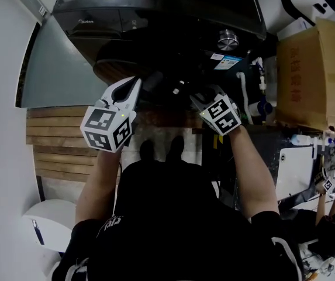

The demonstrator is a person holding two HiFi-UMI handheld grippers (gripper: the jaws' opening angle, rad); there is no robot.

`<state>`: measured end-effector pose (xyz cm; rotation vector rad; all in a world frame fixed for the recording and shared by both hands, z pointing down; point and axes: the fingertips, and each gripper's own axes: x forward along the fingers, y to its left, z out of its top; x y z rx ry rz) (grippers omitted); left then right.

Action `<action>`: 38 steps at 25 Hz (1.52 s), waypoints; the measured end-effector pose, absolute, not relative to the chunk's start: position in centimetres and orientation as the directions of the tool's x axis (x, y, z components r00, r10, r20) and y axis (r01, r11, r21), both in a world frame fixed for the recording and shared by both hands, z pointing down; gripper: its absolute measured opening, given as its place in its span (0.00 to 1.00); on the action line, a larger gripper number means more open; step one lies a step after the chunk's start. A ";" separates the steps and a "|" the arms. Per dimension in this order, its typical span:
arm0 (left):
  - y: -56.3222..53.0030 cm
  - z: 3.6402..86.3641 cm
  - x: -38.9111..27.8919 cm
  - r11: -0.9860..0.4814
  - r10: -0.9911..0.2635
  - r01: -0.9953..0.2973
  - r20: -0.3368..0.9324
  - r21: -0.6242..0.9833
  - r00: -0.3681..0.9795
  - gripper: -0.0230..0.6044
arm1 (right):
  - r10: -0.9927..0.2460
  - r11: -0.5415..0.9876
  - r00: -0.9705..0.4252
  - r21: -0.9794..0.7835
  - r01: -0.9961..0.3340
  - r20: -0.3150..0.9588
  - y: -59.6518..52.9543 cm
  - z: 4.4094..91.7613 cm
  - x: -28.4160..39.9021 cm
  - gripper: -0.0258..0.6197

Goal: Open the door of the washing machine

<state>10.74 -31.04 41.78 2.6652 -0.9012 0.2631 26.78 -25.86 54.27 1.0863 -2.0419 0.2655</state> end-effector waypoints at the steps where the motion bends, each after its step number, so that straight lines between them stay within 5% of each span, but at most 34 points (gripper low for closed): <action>1: -30.6 41.9 10.7 -0.757 -0.550 -0.609 0.273 0.235 0.789 0.05 | -0.627 0.586 -0.304 0.178 -0.790 0.717 -25.7 54.2 26.8 0.22; 16: -25.1 43.6 9.6 -0.755 -0.527 -0.600 0.300 0.264 0.795 0.07 | -0.704 0.496 -0.273 0.180 -0.849 0.656 -19.7 54.4 21.8 0.20; 20: -23.5 44.7 9.9 -0.719 -0.516 -0.616 0.348 0.321 0.783 0.30 | -0.698 0.513 -0.330 0.121 -0.850 0.635 -18.6 54.1 20.6 0.18; 38: -17.0 46.2 7.3 -0.623 -0.606 -0.741 0.444 0.251 0.660 0.40 | -0.474 0.789 -0.641 -0.033 -0.614 0.603 -8.7 53.3 8.7 0.17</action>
